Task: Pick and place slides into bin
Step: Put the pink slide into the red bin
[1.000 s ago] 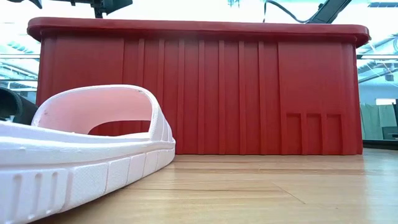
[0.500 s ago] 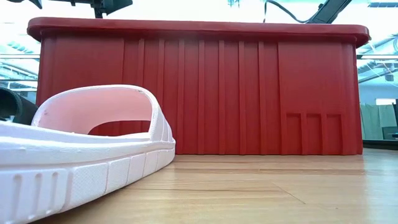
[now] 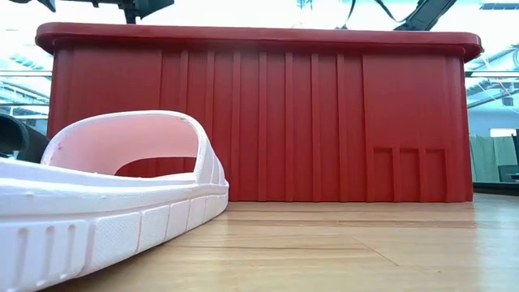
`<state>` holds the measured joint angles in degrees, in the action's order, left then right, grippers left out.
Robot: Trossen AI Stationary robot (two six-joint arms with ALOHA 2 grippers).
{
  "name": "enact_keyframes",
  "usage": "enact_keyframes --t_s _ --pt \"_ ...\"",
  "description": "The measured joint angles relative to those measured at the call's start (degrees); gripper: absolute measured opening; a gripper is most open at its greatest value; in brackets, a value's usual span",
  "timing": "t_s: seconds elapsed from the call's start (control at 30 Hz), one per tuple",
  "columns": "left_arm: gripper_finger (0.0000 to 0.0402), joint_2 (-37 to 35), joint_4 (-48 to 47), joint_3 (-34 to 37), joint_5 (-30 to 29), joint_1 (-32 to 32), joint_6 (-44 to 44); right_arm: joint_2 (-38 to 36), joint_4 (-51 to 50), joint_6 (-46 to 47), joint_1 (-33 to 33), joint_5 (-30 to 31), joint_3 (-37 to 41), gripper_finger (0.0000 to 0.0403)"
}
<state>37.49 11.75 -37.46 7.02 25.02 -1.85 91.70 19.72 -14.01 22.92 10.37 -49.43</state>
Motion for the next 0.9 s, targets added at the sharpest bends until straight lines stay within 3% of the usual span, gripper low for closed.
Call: enact_keyframes --t_s 0.47,0.7,0.9 --pt "0.0250 -0.06 0.75 0.01 10.78 -4.90 -1.50 -10.52 8.03 -1.74 -9.18 0.02 0.00 0.0208" --pt "0.0250 -0.06 0.85 0.01 11.12 -12.06 -1.70 -15.88 9.44 0.73 -16.11 0.00 0.00 0.0204" --pt "0.0250 -0.06 2.40 0.01 12.93 -22.59 1.45 -18.71 9.20 4.92 -22.89 -0.13 0.00 0.0203"
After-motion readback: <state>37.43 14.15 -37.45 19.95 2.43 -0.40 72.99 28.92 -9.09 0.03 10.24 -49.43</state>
